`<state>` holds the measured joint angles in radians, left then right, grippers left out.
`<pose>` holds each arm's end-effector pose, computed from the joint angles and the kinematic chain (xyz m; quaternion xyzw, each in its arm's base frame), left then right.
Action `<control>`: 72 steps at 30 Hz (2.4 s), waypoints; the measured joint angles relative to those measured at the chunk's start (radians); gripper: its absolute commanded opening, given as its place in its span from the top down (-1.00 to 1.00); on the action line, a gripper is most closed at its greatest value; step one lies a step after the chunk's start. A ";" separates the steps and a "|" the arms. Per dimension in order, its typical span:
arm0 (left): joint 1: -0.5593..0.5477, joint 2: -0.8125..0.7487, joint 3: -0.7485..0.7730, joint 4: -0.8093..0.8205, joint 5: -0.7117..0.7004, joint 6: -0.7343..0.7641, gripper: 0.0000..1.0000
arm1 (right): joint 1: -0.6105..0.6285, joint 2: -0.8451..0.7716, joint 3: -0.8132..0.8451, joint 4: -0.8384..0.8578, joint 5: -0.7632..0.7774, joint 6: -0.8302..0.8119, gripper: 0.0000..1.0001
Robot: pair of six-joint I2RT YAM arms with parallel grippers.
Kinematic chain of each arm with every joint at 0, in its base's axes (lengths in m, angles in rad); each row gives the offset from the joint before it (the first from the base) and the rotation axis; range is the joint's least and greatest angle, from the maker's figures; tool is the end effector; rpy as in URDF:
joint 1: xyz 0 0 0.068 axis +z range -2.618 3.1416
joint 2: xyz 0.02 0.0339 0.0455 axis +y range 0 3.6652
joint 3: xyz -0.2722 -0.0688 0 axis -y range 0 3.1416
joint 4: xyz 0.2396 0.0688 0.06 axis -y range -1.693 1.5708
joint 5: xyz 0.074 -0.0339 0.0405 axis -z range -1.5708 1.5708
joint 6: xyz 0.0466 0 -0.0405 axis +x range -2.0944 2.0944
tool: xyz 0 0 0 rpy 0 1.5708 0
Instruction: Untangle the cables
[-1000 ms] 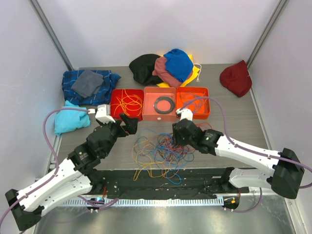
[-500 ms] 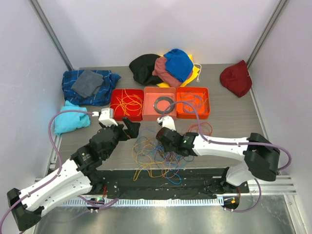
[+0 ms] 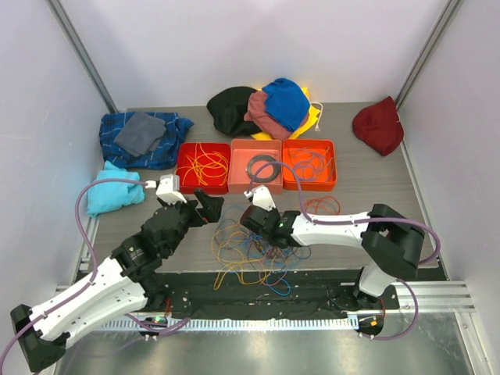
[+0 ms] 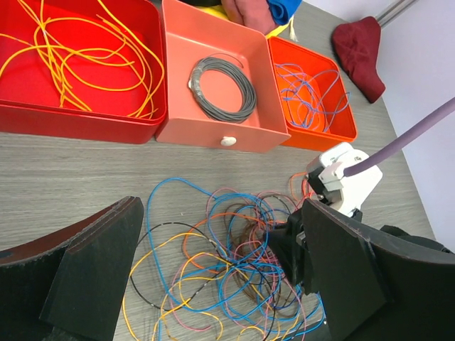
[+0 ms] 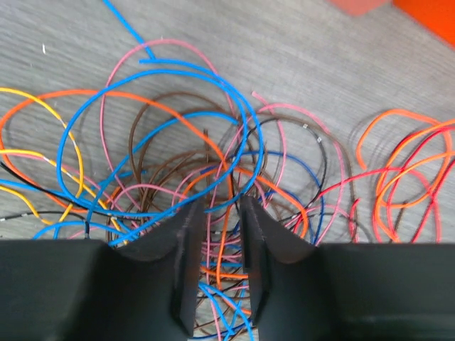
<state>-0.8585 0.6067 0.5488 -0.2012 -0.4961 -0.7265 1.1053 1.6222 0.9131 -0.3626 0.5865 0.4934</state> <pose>0.1150 -0.0992 0.2853 -0.0987 0.7765 -0.2844 0.5536 0.1617 0.2645 0.1758 -0.2113 0.9061 -0.0258 0.3656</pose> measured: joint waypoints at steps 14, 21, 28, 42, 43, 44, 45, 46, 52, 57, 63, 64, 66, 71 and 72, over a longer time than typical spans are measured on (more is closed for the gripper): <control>0.000 -0.011 -0.010 -0.002 0.000 0.000 -1.00 | -0.003 -0.018 0.034 0.016 0.064 -0.029 0.79; 0.000 -0.011 -0.011 -0.002 0.004 -0.005 -1.00 | -0.003 -0.121 0.082 -0.027 0.048 -0.027 0.31; 0.000 -0.011 -0.023 -0.001 0.011 -0.008 -1.00 | 0.007 -0.217 0.016 -0.037 0.021 -0.035 0.06; 0.000 0.049 -0.024 0.002 0.029 -0.029 -1.00 | 0.063 -0.240 -0.127 0.009 -0.005 -0.044 0.00; 0.000 0.051 -0.024 0.002 0.030 -0.031 -0.99 | 0.064 -0.231 -0.127 0.023 -0.005 -0.046 0.00; 0.000 0.052 -0.024 0.001 0.030 -0.031 -1.00 | 0.064 -0.219 -0.127 0.039 -0.005 -0.047 0.00; 0.000 0.052 -0.024 0.001 0.030 -0.033 -1.00 | 0.064 -0.203 -0.127 0.055 -0.006 -0.051 0.00; 0.000 0.052 -0.024 0.001 0.030 -0.034 -1.00 | 0.064 -0.185 -0.127 0.070 -0.006 -0.055 0.00; 0.000 0.035 -0.024 -0.011 0.029 -0.034 -0.99 | 0.064 -0.058 -0.110 0.123 -0.004 -0.083 0.00; 0.000 -0.003 -0.024 -0.033 0.020 -0.033 -1.00 | 0.064 -0.006 -0.078 0.159 0.019 -0.105 0.00; 0.000 -0.032 -0.024 -0.050 0.010 -0.031 -1.00 | 0.064 0.000 -0.034 0.199 0.047 -0.131 0.13; 0.000 -0.034 -0.024 -0.052 0.009 -0.031 -1.00 | 0.064 0.002 -0.030 0.206 0.049 -0.136 0.16; 0.000 -0.034 -0.024 -0.053 0.007 -0.031 -0.99 | 0.064 0.003 -0.024 0.214 0.054 -0.142 0.17; 0.000 -0.034 -0.024 -0.053 0.007 -0.030 -0.99 | 0.064 0.002 -0.020 0.198 0.056 -0.138 0.07; 0.000 -0.034 -0.025 -0.052 0.007 -0.030 -1.00 | 0.064 -0.007 -0.021 0.185 0.055 -0.134 0.06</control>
<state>-0.8585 0.5732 0.5240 -0.2531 -0.4889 -0.7567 1.1694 1.6154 0.8917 -0.1780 0.6415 0.3599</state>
